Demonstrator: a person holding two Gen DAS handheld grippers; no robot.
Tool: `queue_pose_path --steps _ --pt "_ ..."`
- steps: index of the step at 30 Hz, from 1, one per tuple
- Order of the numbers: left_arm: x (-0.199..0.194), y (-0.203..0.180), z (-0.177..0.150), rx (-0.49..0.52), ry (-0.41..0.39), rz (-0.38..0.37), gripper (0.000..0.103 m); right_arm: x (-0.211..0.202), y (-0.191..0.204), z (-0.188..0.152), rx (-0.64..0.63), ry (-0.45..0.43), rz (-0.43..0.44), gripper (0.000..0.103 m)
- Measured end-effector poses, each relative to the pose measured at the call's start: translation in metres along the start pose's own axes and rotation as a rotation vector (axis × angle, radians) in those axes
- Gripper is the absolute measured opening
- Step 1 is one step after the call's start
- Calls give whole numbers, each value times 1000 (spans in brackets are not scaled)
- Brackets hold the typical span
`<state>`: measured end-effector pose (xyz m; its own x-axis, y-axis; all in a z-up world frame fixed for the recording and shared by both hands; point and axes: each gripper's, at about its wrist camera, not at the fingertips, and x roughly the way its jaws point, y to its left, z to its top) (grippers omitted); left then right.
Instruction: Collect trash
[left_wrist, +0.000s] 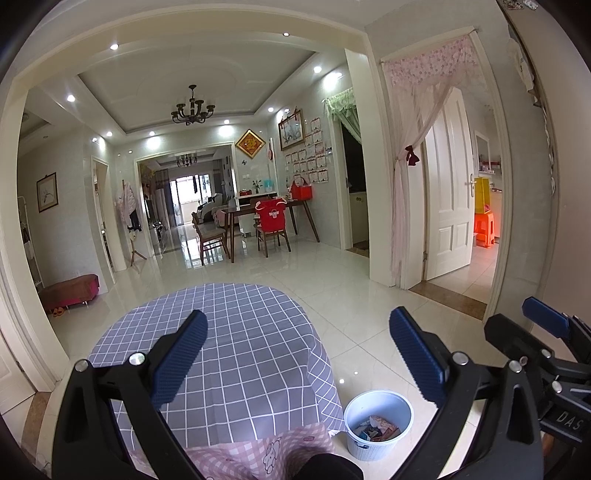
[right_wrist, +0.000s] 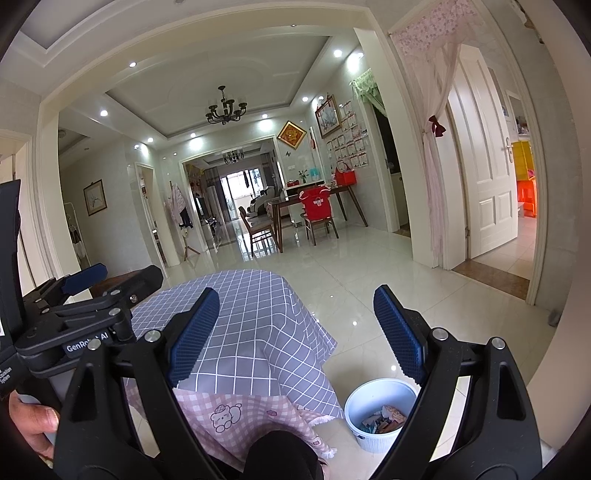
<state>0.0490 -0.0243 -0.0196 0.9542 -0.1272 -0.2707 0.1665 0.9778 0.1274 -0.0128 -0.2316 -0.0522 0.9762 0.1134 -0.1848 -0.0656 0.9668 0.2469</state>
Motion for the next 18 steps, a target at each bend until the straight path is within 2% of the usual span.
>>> queue_pose_path --steps 11,18 --pt "49 27 -5 -23 53 9 97 44 31 -21 -12 60 -20 84" --pt "100 61 -6 -48 126 37 97 101 69 -33 -22 152 -1 84"
